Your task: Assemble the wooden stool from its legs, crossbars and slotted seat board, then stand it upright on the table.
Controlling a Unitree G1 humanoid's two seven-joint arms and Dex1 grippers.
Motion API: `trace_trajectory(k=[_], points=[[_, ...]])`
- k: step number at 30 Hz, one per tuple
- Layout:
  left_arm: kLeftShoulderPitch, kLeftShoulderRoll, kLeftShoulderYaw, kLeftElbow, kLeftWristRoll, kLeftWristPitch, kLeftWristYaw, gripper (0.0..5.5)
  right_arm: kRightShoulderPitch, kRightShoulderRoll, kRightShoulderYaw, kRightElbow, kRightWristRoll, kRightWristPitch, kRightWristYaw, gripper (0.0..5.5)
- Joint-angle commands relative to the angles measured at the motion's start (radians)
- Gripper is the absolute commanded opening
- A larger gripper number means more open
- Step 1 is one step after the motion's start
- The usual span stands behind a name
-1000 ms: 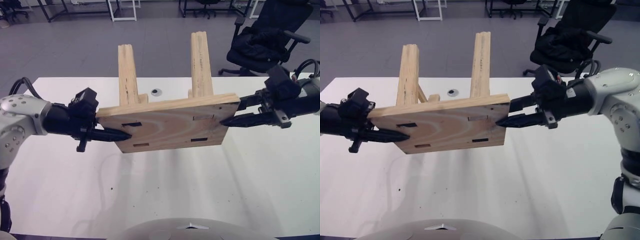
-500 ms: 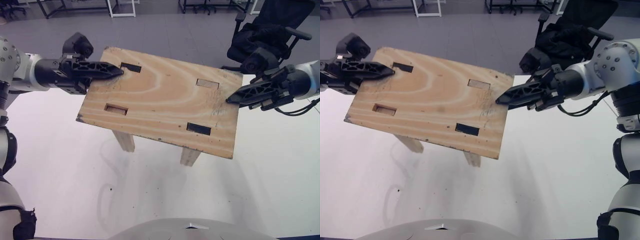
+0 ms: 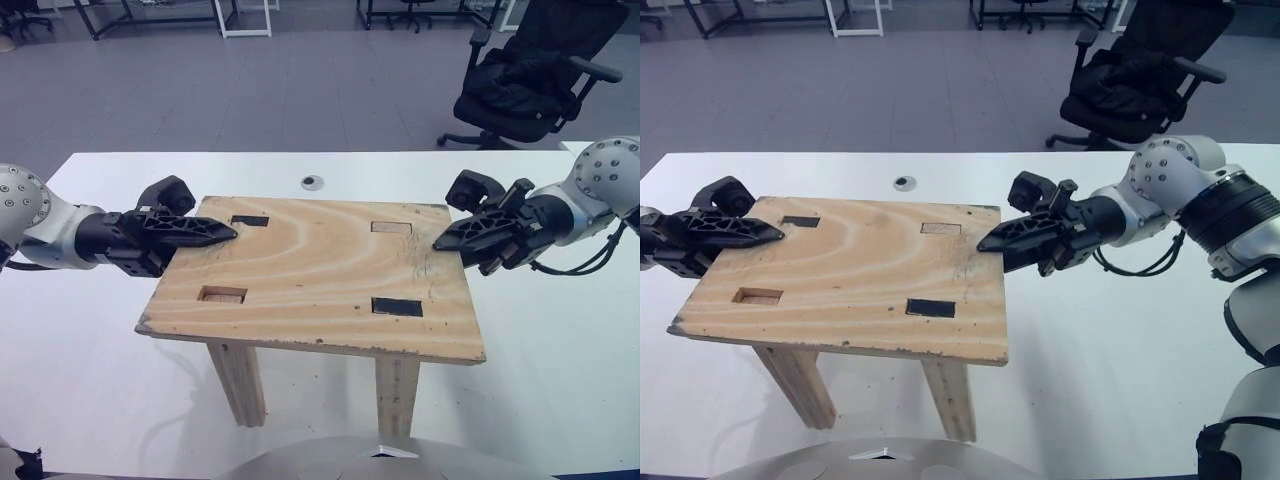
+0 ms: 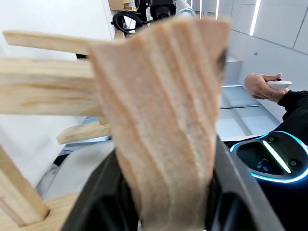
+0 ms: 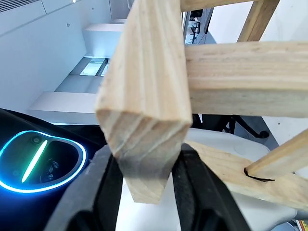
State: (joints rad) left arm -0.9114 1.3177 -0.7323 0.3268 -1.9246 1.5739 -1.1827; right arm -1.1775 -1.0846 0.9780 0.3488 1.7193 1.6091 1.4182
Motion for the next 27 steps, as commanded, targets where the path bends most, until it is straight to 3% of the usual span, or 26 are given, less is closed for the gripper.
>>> trace_trajectory(k=[1,5,11,14,19,23,27], points=[[0.083,-0.048,0.138,0.003,-0.045,-0.052,0.138,2.13,0.067,0.034,-0.133,0.05,-0.033,0.005,-0.023,2.13],[0.106,-0.101,0.27,0.071,-0.006,-0.053,0.246,2.72,0.154,0.047,-0.246,0.077,-0.13,0.004,-0.075,2.79],[0.005,-0.141,0.465,0.223,0.112,0.034,0.269,3.76,0.283,-0.004,-0.454,0.072,-0.263,0.004,-0.116,3.92],[0.085,-0.083,0.578,0.191,0.149,0.039,0.264,4.33,0.343,-0.024,-0.57,0.099,-0.377,-0.034,-0.128,4.5],[0.367,-0.125,0.732,0.074,0.304,-0.009,0.273,5.27,0.45,0.03,-0.774,0.062,-0.421,-0.031,-0.187,5.4],[0.567,-0.13,0.855,0.006,0.444,-0.09,0.222,5.37,0.463,0.05,-0.856,0.044,-0.448,0.002,-0.213,5.4],[0.503,-0.107,0.948,0.086,0.539,-0.131,0.157,5.37,0.549,0.06,-0.977,0.001,-0.436,0.002,-0.265,5.4]])
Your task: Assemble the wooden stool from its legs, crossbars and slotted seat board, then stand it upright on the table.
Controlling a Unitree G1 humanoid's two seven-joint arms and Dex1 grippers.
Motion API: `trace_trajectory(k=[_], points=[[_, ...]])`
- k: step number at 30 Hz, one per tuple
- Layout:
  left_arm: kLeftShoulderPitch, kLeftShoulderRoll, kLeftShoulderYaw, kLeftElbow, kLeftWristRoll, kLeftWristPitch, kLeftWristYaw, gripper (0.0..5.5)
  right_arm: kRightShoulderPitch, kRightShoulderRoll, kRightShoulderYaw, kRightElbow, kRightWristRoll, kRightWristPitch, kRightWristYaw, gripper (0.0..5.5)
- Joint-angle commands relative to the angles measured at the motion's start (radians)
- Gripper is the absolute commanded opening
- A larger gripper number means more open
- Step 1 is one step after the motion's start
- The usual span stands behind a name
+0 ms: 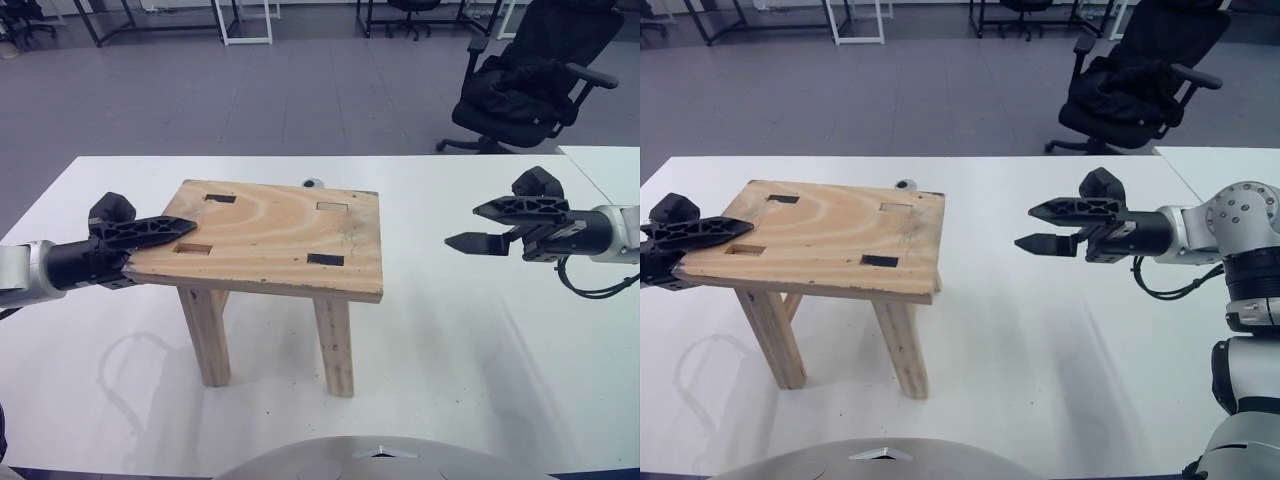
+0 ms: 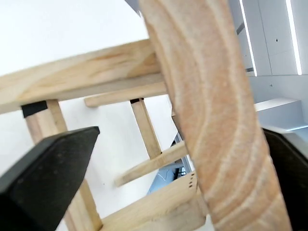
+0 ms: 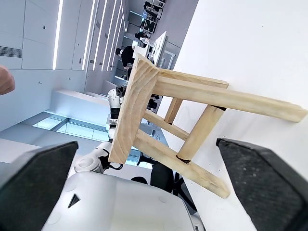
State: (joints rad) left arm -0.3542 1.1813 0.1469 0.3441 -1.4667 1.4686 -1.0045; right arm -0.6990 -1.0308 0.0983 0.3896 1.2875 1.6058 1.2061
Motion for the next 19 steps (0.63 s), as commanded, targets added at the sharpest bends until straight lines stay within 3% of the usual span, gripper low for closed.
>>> trace_trajectory(k=[1,4,6,8,9,12,14,19], points=[[-0.098,0.03,0.094,0.095,0.1,-0.045,-0.026,5.37,0.094,0.018,-0.137,-0.051,-0.004,0.0,-0.072,5.4],[-0.222,0.031,0.164,0.15,0.124,-0.049,-0.043,5.37,0.103,0.065,-0.284,-0.027,0.001,-0.047,-0.147,5.4],[-0.189,0.048,0.229,0.152,0.196,-0.137,-0.054,5.37,0.157,0.092,-0.372,-0.094,-0.017,-0.116,-0.2,5.4],[-0.05,-0.031,0.312,0.036,0.4,-0.462,0.068,5.37,0.232,0.199,-0.484,-0.213,-0.118,-0.337,-0.393,5.4],[0.065,-0.13,0.337,-0.075,0.548,-0.675,0.179,5.37,0.288,0.286,-0.511,-0.282,-0.254,-0.545,-0.525,5.4],[0.293,-0.398,0.359,-0.258,0.796,-1.051,0.421,5.37,0.414,0.456,-0.498,-0.342,-0.566,-0.979,-0.771,5.4],[0.396,-0.546,0.371,-0.314,0.878,-1.188,0.54,5.37,0.467,0.52,-0.467,-0.332,-0.743,-1.207,-0.882,5.4],[0.494,-0.64,0.295,-0.335,1.053,-1.377,0.595,5.37,0.489,0.574,-0.397,-0.206,-0.966,-1.527,-0.931,5.4]])
